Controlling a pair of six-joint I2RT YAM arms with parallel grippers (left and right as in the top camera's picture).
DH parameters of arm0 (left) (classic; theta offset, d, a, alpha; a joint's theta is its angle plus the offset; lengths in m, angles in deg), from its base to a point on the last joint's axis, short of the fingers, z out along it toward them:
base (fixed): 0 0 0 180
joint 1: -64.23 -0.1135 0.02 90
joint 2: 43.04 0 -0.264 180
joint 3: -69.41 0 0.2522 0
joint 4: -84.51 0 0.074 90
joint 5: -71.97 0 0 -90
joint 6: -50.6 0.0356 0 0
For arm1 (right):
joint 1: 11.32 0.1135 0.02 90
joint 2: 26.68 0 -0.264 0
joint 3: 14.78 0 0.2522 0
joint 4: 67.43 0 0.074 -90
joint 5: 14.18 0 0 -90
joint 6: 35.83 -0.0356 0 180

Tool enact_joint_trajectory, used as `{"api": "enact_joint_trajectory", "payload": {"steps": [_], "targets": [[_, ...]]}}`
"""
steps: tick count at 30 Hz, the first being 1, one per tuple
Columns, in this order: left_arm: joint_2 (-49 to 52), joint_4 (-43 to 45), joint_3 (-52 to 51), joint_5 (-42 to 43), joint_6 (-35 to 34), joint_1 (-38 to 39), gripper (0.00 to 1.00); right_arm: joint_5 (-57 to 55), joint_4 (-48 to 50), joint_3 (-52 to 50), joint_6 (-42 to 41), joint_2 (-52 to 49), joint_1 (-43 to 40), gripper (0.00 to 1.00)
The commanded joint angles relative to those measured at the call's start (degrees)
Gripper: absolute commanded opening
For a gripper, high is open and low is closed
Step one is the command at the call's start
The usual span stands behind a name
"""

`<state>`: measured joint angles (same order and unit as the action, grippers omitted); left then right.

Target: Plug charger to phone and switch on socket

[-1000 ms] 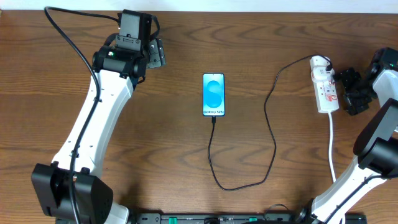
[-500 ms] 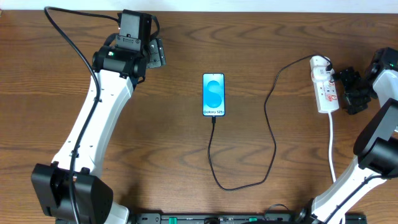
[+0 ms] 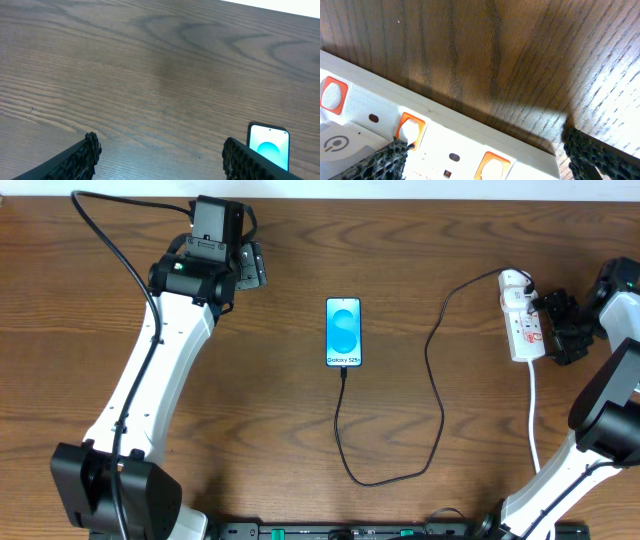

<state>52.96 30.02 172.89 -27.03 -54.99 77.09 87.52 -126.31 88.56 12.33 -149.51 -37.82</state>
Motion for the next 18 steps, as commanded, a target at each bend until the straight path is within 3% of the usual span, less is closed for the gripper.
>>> {"api": "enact_joint_trajectory", "payload": {"steps": [1,18], "targets": [[0.2,-0.2,-0.1,-0.9,0.5,0.1,0.8,-1.1,-0.4,-0.2,0.7,-1.0,0.7,0.99],[0.2,-0.2,-0.1,-0.9,0.5,0.1,0.8,0.3,1.0,-0.2,0.4,-1.0,-1.8,0.99]]}}
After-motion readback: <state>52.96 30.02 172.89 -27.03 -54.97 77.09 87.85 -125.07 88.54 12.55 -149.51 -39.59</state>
